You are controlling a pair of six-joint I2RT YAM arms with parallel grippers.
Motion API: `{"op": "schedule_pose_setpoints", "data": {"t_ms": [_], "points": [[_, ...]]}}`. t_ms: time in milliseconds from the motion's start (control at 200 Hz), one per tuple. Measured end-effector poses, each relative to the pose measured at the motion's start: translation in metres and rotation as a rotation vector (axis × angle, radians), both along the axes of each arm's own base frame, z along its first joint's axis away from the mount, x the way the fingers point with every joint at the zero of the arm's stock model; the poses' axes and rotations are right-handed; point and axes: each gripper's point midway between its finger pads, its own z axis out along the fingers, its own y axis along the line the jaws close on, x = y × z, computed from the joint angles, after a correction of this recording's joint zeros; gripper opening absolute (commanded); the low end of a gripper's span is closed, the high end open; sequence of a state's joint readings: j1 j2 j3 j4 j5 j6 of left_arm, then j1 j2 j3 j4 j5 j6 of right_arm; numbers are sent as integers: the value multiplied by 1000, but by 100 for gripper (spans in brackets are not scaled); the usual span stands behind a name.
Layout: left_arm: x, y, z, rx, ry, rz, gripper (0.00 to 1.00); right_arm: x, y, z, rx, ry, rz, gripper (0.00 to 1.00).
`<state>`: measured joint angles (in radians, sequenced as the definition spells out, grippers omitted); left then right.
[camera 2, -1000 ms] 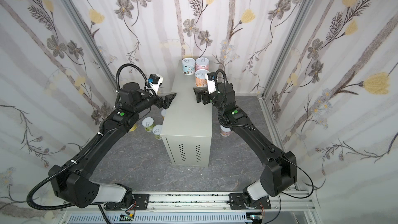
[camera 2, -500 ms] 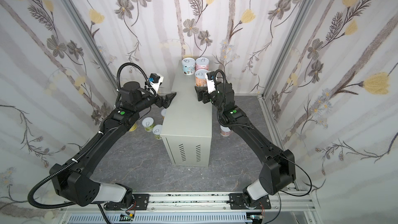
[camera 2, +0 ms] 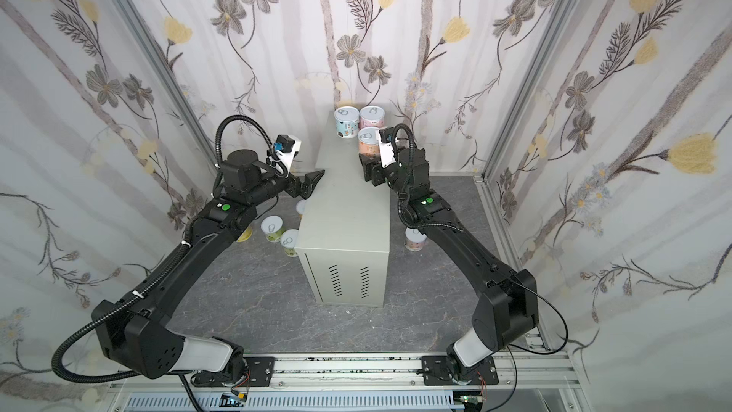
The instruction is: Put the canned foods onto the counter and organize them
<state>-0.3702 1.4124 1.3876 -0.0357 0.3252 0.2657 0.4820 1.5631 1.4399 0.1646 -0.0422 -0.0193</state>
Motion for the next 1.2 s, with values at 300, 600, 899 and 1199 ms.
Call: {"op": "schedule_pose_setpoints", "data": {"t_ms": [300, 600, 899, 1199], "points": [[2, -1, 0, -1, -2, 0, 100, 7, 2, 1, 3, -5, -3, 80], [5, -2, 0, -3, -8, 0, 100, 17, 3, -2, -4, -12, -20, 78], [7, -3, 0, -3, -8, -1, 100, 21, 0, -3, -6, -15, -33, 76], [7, -3, 0, -2, -5, 0, 100, 25, -3, -2, 1, -21, -43, 75]]}}
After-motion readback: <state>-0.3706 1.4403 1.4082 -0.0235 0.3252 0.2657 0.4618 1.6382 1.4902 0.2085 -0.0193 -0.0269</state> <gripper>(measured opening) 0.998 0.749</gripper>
